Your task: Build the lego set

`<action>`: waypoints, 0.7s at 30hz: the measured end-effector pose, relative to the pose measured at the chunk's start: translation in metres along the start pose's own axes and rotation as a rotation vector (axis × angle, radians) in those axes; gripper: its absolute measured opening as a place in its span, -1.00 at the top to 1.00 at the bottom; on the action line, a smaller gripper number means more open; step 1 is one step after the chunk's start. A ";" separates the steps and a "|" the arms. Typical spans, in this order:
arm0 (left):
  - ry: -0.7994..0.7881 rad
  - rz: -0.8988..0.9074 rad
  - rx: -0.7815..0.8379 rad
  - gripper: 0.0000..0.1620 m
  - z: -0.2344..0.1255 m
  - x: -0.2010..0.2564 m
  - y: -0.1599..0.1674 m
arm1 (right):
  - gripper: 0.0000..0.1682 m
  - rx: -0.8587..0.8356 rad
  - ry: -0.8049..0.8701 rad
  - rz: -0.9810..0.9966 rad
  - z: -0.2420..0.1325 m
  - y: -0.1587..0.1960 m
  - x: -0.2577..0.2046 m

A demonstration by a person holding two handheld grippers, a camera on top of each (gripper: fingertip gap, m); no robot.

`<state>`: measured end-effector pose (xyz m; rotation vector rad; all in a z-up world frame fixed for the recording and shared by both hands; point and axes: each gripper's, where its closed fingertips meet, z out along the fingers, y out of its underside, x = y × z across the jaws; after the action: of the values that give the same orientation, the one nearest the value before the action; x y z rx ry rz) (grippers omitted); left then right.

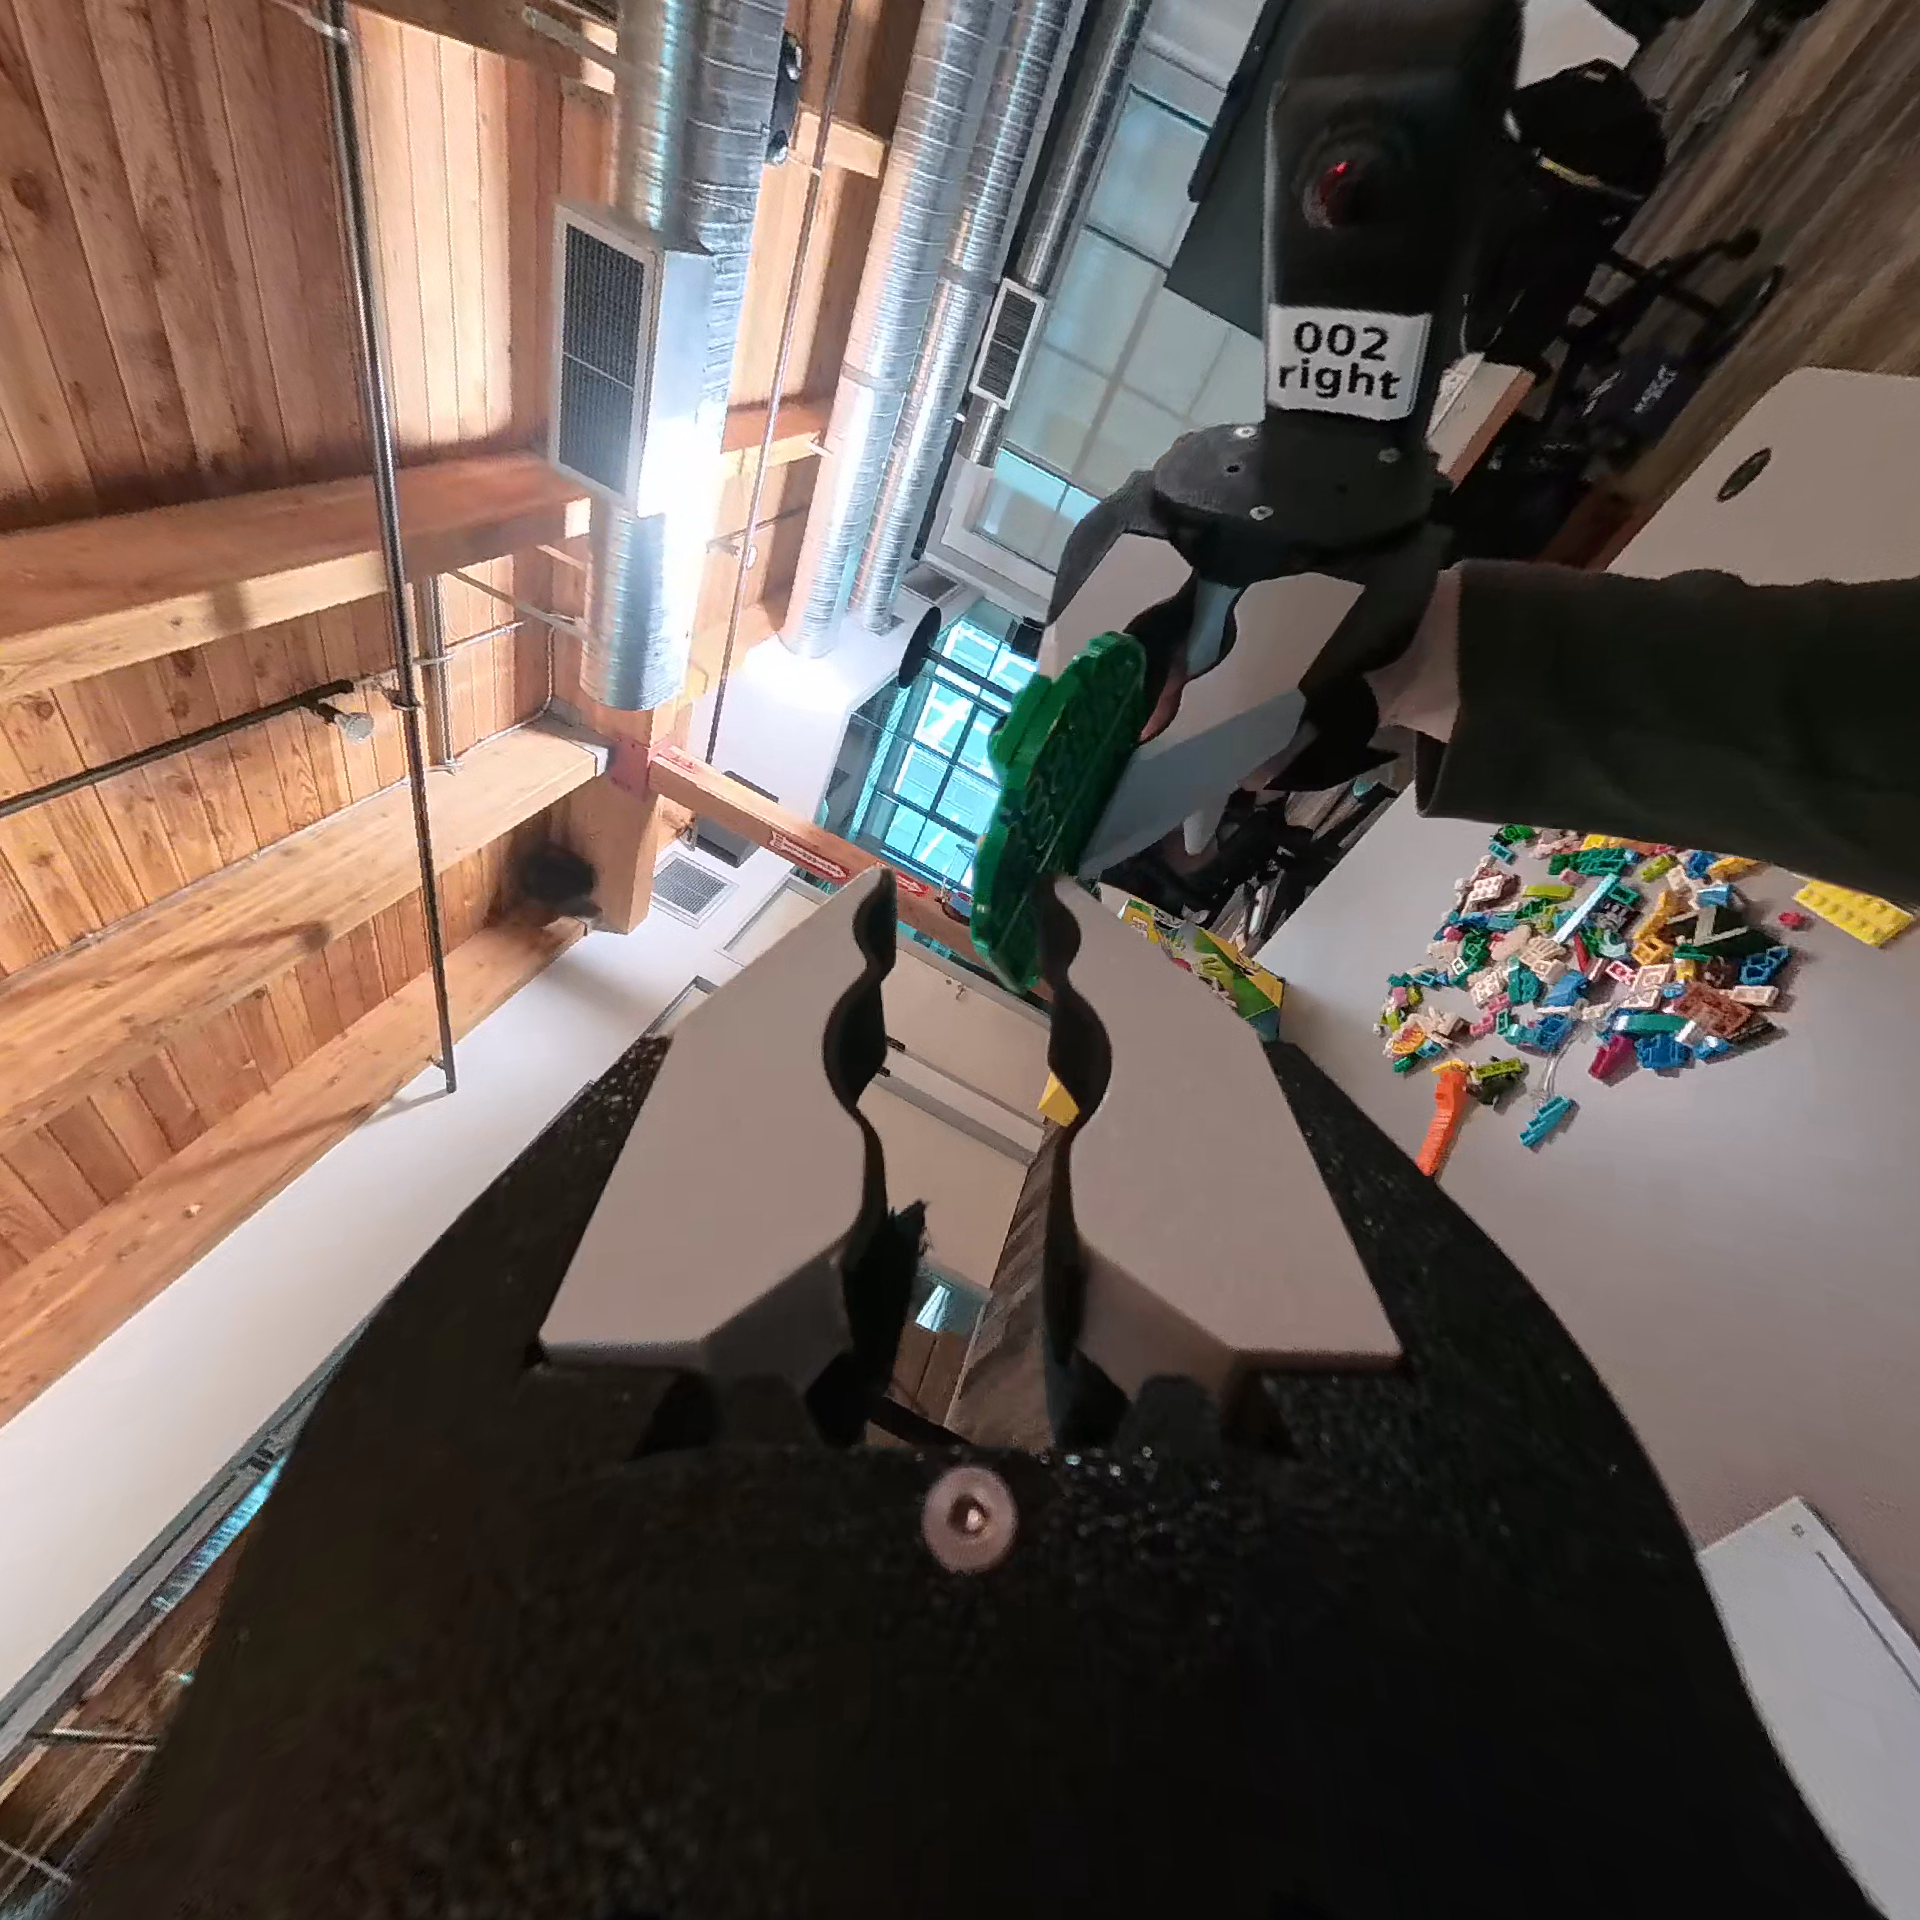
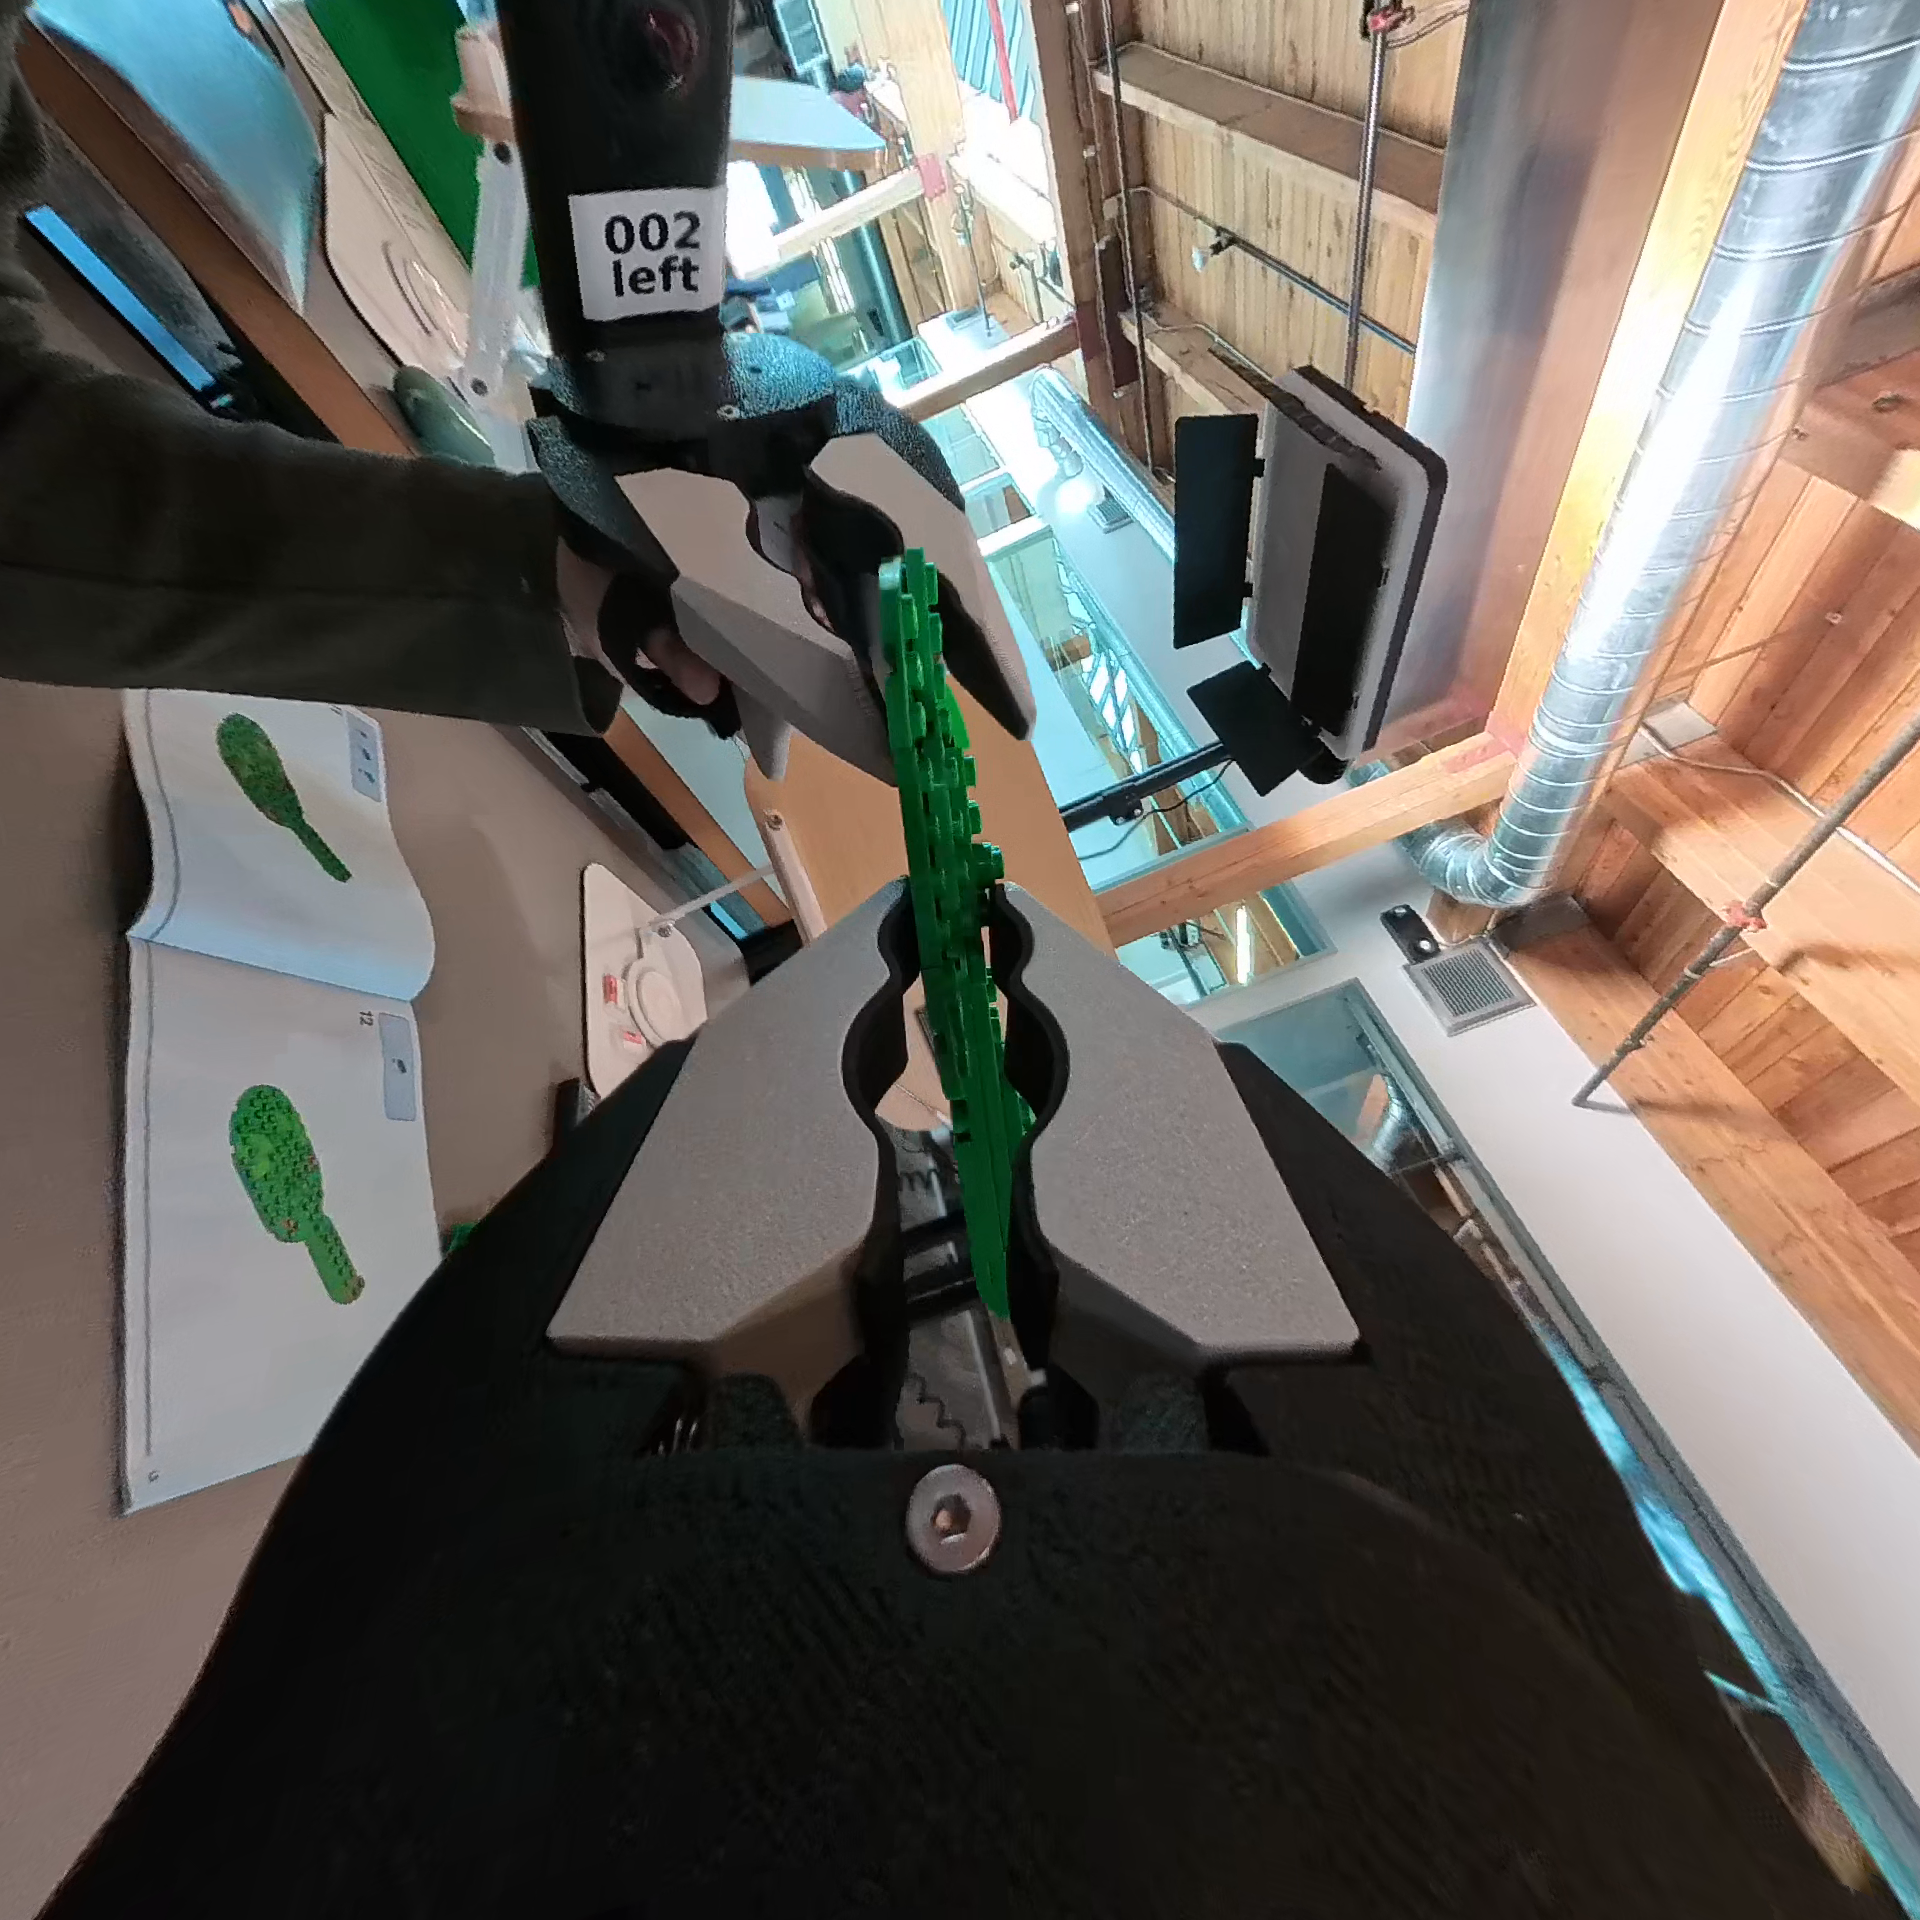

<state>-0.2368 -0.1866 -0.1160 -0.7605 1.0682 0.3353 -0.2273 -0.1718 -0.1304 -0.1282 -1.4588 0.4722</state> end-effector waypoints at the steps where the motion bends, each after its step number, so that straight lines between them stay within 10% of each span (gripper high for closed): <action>1: 0.008 0.006 0.002 0.72 0.000 0.002 -0.002 | 0.88 0.008 -0.007 0.007 -0.001 -0.001 -0.001; 21: 0.139 0.005 0.075 0.87 -0.003 0.022 -0.015 | 0.88 0.039 -0.118 0.098 -0.004 -0.008 -0.015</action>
<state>-0.2199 -0.2016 -0.1306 -0.7215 1.2067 0.2478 -0.2224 -0.1844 -0.1419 -0.1435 -1.5628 0.5966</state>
